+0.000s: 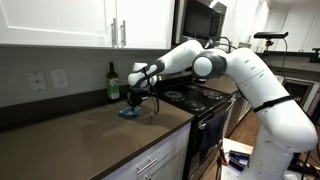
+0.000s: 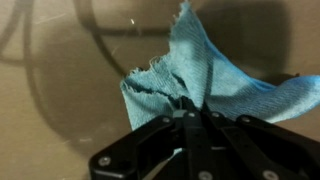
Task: Use the cloth to wipe the counter
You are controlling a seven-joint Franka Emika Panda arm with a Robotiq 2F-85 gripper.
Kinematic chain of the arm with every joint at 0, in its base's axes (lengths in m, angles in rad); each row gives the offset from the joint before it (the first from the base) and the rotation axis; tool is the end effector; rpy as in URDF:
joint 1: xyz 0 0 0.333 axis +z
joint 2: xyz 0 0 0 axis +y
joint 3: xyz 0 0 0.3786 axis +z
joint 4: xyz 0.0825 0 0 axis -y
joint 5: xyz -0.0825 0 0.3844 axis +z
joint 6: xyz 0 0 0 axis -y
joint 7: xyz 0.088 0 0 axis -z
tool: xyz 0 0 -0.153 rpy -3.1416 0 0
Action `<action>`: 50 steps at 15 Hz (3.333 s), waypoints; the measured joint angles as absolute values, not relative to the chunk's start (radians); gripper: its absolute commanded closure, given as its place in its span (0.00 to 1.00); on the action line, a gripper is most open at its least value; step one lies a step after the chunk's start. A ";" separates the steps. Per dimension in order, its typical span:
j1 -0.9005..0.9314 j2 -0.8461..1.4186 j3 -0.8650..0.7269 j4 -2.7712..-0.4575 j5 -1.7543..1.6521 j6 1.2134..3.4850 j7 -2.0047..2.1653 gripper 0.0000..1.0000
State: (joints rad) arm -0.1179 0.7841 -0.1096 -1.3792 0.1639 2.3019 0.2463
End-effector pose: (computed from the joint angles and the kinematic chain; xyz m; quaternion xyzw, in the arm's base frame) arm 0.7850 -0.1522 0.2597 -0.9613 0.2646 -0.0717 0.0280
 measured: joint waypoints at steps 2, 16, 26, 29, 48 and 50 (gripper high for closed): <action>-0.099 0.784 -0.149 -1.379 0.123 2.297 0.298 0.97; 0.017 0.777 -0.313 -1.421 -0.191 2.054 0.514 0.97; 0.013 0.762 -0.271 -1.433 -0.254 1.871 0.300 0.97; 0.043 0.718 -0.225 -1.498 -0.284 1.862 0.300 0.97; 0.087 0.570 0.023 -1.694 -0.281 2.077 0.124 0.96; 0.092 0.569 0.030 -1.694 -0.279 2.077 0.118 0.96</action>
State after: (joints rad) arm 0.0919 0.5695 0.0304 -1.6937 -0.2793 2.0769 0.1176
